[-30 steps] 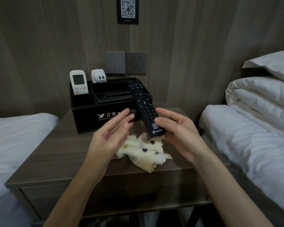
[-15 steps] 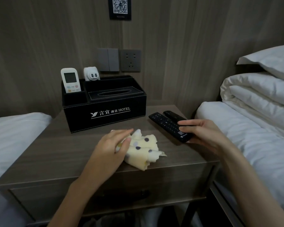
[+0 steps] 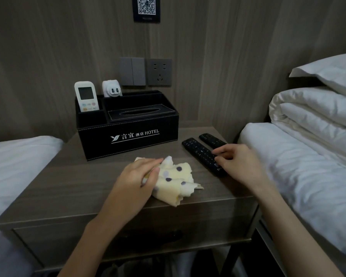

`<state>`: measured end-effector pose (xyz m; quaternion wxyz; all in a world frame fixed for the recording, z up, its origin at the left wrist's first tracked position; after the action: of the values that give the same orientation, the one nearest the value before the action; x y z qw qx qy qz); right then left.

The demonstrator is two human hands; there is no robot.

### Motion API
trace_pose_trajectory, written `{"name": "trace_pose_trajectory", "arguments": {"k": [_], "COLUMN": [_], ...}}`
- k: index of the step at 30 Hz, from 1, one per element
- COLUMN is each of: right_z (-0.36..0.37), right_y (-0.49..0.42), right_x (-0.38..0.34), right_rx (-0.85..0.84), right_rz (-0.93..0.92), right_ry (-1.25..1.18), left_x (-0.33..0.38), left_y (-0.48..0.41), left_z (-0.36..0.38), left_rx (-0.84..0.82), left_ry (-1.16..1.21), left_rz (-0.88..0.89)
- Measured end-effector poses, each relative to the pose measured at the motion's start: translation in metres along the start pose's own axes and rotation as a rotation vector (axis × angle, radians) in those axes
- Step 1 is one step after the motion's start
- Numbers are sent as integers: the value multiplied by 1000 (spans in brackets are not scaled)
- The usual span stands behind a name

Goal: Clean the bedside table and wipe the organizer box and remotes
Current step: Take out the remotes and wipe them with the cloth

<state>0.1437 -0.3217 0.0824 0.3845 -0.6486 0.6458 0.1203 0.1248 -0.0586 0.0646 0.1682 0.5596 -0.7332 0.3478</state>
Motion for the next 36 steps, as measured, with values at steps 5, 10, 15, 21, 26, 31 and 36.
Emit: {"name": "trace_pose_trajectory", "arguments": {"k": [5,10,15,21,26,31,36], "right_z": [0,20,20,17,15,16,11], "right_y": [9,12,8,3,0,0,9], "right_x": [-20,-28,-20,-16,-17,-21,-52], "right_rx": [68,-86,10,48,75,71,119], "right_rz": [-153,-242,-242,-242,-257,-263,-342], "right_ry": [232,310,346,407,468,488,399], "left_x": [2,2,0,-2,-3,-5,-11], "left_y": [0,1,2,2,3,3,2], "left_z": [0,1,0,0,-1,-4,-25], "left_rx": [6,6,-2,-9,-14,-15,26], "left_ry": [-2,-27,-26,-27,-11,21,48], "left_rz": [13,28,20,14,9,8,-13]}}
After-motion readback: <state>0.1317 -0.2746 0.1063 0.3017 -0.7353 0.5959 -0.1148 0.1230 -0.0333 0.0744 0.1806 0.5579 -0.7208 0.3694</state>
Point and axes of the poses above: each hand's wrist, its own y-axis away from the middle knuckle, its own z-axis out of the palm, x = y × z, the point moved 5 cm from there along -y, towards the middle knuckle, and after that the axes turned 9 degrees about -z, right-handed, at the moved point
